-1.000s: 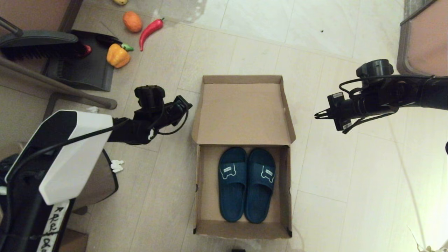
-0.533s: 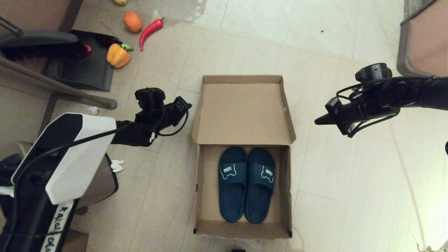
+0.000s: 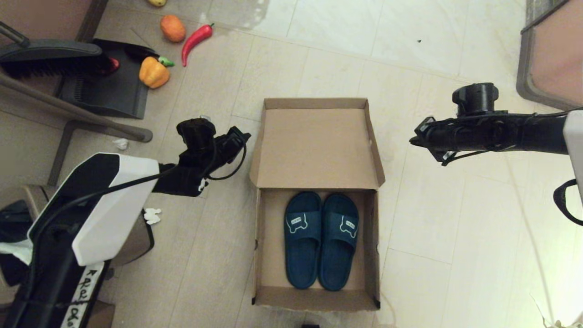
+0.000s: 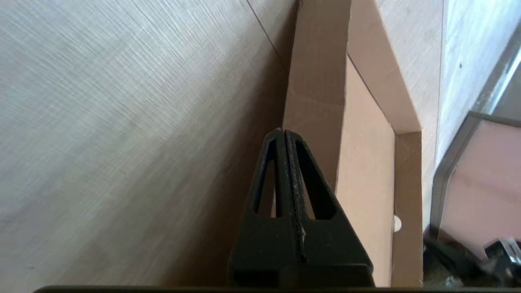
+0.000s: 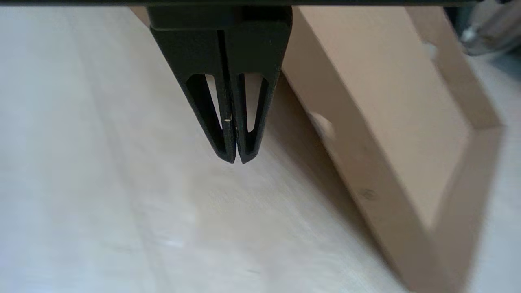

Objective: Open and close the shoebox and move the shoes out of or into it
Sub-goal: Close the shoe box

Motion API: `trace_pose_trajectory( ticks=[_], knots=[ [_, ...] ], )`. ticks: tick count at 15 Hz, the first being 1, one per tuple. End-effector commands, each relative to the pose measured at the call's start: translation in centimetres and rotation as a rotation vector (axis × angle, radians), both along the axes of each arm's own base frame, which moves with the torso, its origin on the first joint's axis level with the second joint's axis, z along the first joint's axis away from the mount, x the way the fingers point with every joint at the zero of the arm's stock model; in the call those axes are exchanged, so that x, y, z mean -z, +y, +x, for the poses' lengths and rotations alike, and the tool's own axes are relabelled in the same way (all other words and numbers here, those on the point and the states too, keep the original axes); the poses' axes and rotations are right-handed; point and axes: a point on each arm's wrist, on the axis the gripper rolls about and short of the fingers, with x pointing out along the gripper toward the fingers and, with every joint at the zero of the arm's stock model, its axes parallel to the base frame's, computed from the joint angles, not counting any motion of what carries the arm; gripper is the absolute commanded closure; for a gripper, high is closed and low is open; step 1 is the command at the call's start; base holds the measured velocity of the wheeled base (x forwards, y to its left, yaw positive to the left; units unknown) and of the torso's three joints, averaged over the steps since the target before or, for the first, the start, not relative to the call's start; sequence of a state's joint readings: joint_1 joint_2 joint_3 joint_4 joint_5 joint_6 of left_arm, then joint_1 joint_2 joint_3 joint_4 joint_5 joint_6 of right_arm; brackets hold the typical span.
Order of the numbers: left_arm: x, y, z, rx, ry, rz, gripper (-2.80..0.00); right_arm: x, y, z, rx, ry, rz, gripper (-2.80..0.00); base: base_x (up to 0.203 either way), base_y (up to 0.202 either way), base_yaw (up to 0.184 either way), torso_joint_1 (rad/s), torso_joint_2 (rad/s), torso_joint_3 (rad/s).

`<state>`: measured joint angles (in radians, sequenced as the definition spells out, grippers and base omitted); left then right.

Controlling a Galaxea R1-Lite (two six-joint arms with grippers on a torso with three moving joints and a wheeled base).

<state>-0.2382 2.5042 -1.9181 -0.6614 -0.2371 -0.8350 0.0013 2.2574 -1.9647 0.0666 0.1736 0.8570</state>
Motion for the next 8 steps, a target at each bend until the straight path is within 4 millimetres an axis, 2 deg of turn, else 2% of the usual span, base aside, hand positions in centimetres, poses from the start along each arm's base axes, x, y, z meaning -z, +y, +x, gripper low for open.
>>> trace_pose_trajectory(
  ticks=[1, 3, 5, 8],
  knots=[
    [1.0, -0.6, 0.2, 0.012, 0.007, -0.002, 0.00, 2.0, 0.4, 1.3, -0.003, -0.006, 0.009, 0.00, 0.000, 0.000, 0.000, 0.000, 0.00, 0.000],
    [1.5, -1.0, 0.3, 0.015, -0.019, -0.009, 0.00, 2.8, 1.0, 2.4, -0.013, -0.071, 0.021, 0.00, 0.000, 0.000, 0.000, 0.000, 0.00, 0.000],
    [1.5, -1.0, 0.3, 0.012, -0.027, -0.009, 0.00, 3.1, 2.8, 2.9, -0.038, -0.119, 0.082, 0.00, 0.000, 0.000, 0.000, 0.000, 0.00, 0.000],
    [1.7, -1.1, 0.3, 0.018, -0.026, -0.005, 0.00, 5.0, 3.8, 3.7, -0.084, -0.100, 0.131, 0.00, 0.000, 0.000, 0.000, 0.000, 0.00, 0.000]
  ],
)
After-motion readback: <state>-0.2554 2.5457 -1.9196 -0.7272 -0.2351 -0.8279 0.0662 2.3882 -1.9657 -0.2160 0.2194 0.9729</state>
